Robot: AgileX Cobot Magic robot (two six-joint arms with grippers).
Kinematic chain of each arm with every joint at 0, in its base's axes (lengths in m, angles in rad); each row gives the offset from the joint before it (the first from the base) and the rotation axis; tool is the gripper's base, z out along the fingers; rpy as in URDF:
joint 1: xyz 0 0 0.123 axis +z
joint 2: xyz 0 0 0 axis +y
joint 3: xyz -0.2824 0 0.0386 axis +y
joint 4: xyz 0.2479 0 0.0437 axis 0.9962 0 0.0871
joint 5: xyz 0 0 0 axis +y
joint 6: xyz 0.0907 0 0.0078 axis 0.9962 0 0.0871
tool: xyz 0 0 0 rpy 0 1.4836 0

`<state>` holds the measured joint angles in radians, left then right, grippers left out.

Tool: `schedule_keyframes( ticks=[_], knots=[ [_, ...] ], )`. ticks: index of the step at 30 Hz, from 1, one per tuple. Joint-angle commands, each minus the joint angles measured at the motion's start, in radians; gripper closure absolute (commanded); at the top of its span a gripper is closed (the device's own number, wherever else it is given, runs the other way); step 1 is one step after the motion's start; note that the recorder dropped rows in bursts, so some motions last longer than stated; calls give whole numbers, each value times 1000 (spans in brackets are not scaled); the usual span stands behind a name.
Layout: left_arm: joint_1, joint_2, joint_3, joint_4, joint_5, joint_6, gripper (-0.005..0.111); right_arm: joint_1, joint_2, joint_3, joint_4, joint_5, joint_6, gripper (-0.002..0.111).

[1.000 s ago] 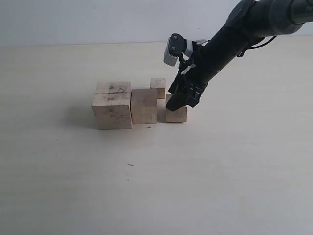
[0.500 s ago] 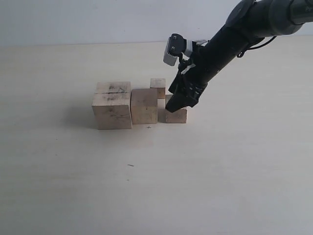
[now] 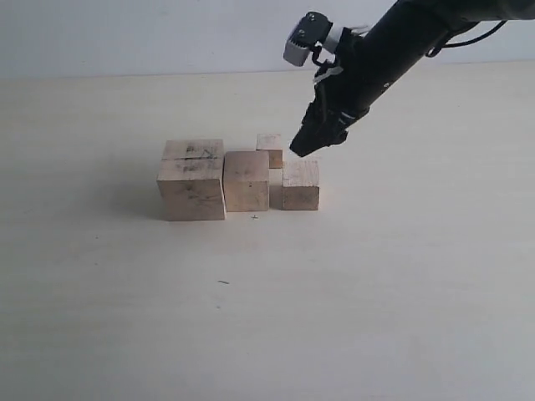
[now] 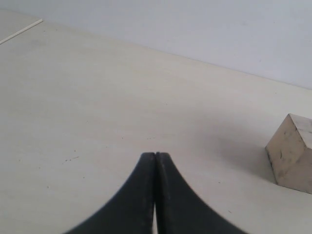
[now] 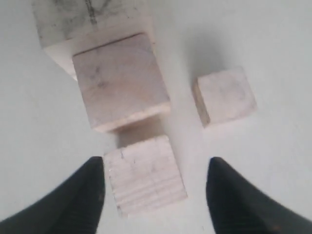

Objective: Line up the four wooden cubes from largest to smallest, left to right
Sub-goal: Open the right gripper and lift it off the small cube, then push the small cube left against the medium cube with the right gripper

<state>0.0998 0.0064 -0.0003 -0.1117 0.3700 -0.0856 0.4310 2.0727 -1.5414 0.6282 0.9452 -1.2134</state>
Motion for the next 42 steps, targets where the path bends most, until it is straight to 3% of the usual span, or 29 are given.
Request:
schedule_keyframes(
  ticks=[1,4,6,19,34,42],
  knots=[
    [-7,-6,0,-2,-3,3,107,-2,-36,-1,-230,8,260,80],
    [-7,-6,0,-2,-3,3,107,-2,-25,-1,-295,29,379,101],
    [-7,-6,0,-2,-3,3,107,-2,-17,-1,-295,38,387,108],
    [-7,-6,0,-2,-3,3,107,-2,119,-1,-261,48,411,108],
    [-7,-6,0,-2,-3,3,107,-2,186,-1,-80,37,291,108],
    [-7,-6,0,-2,-3,3,107,-2,186,-1,-82,-17,289,108]
  ],
)
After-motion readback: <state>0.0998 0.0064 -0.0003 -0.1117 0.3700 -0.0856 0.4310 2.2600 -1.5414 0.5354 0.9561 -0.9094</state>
